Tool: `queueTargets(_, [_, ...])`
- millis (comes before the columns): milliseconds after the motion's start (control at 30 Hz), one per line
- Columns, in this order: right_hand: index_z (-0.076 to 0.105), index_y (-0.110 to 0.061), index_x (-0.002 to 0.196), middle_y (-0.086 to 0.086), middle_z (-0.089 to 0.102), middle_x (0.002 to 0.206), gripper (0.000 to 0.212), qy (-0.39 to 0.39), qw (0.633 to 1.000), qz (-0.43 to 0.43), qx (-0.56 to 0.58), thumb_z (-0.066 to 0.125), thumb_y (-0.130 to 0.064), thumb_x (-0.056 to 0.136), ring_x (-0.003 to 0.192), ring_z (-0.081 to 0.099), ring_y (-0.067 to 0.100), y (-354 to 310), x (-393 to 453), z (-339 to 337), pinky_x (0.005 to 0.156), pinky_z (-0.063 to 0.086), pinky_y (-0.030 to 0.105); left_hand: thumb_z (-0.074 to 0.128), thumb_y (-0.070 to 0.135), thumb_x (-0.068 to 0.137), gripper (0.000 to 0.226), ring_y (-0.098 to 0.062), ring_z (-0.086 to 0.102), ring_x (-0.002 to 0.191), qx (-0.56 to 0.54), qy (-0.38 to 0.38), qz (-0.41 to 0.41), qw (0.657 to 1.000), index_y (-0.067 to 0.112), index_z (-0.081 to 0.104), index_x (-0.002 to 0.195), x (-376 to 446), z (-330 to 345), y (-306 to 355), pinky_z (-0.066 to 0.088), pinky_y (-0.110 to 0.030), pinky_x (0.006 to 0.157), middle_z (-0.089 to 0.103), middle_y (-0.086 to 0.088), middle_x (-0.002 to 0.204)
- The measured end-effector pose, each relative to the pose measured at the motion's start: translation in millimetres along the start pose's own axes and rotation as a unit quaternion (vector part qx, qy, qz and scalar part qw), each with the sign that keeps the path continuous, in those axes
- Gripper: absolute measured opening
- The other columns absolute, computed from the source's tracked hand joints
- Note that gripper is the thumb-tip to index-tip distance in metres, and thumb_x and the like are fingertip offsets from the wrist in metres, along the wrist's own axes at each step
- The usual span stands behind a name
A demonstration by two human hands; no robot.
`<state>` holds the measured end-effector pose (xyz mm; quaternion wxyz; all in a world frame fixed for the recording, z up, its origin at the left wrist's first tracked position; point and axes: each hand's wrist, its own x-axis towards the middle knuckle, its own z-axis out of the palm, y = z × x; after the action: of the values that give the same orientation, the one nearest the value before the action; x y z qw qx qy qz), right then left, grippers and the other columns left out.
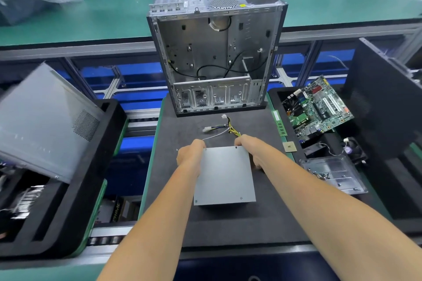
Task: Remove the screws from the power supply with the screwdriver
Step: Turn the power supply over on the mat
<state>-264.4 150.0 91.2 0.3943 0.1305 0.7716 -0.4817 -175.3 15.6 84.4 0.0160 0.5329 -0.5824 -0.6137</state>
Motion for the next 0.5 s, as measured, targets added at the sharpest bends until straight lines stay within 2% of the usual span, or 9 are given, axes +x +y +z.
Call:
queueTargets(67, [0.051, -0.009, 0.089, 0.004, 0.052, 0.063, 0.023, 0.007, 1.000, -0.007, 0.019, 0.053, -0.007, 0.066, 0.042, 0.048, 0.020, 1.1, 1.1, 1.4, 0.048, 0.039, 0.018, 0.054, 0.022, 0.058, 0.039, -0.026, 0.058, 0.077, 0.014, -0.007, 0.001, 1.000, 0.009, 0.060, 0.094, -0.4, -0.6, 2.2, 0.040, -0.027, 0.058, 0.062, -0.006, 0.102])
queueTargets(200, [0.051, -0.010, 0.087, 0.005, 0.051, 0.063, 0.023, 0.001, 1.000, -0.004, 0.019, 0.051, -0.004, 0.065, 0.037, 0.047, 0.020, 0.7, -1.3, -2.5, 0.048, 0.041, 0.019, 0.055, 0.022, 0.057, 0.047, -0.025, 0.056, 0.074, 0.026, -0.019, 0.002, 0.999, 0.009, 0.061, 0.101, -1.2, -0.8, 3.7, 0.038, -0.027, 0.056, 0.063, -0.007, 0.105])
queueTargets(267, [0.052, -0.011, 0.082, 0.005, 0.052, 0.063, 0.019, -0.005, 1.000, 0.004, 0.000, 0.050, -0.006, 0.064, 0.042, 0.050, 0.022, 1.6, -4.0, -5.2, 0.053, 0.044, 0.023, 0.056, 0.022, 0.056, 0.048, -0.027, 0.056, 0.076, 0.022, -0.021, -0.002, 1.000, 0.008, 0.061, 0.102, -1.8, 0.7, 3.3, 0.039, -0.028, 0.056, 0.063, -0.008, 0.105])
queueTargets(367, [0.052, -0.013, 0.076, 0.004, 0.052, 0.067, 0.016, -0.007, 1.000, 0.006, 0.007, 0.051, -0.006, 0.062, 0.053, 0.049, 0.024, 5.5, -4.0, -5.6, 0.061, 0.042, 0.029, 0.056, 0.021, 0.056, 0.050, -0.027, 0.055, 0.076, 0.018, -0.017, 0.001, 1.000, 0.007, 0.061, 0.104, -3.0, 2.8, 2.4, 0.037, -0.027, 0.055, 0.063, -0.008, 0.105])
queueTargets(500, [0.057, -0.012, 0.082, 0.005, 0.053, 0.072, 0.025, 0.005, 1.000, -0.003, 0.028, 0.055, -0.005, 0.058, 0.061, 0.050, 0.025, 7.4, 0.0, -5.1, 0.060, 0.038, 0.029, 0.056, 0.020, 0.057, 0.042, -0.027, 0.058, 0.079, 0.009, -0.007, 0.001, 1.000, 0.007, 0.061, 0.097, -1.1, 2.9, 0.8, 0.037, -0.026, 0.055, 0.063, -0.008, 0.106])
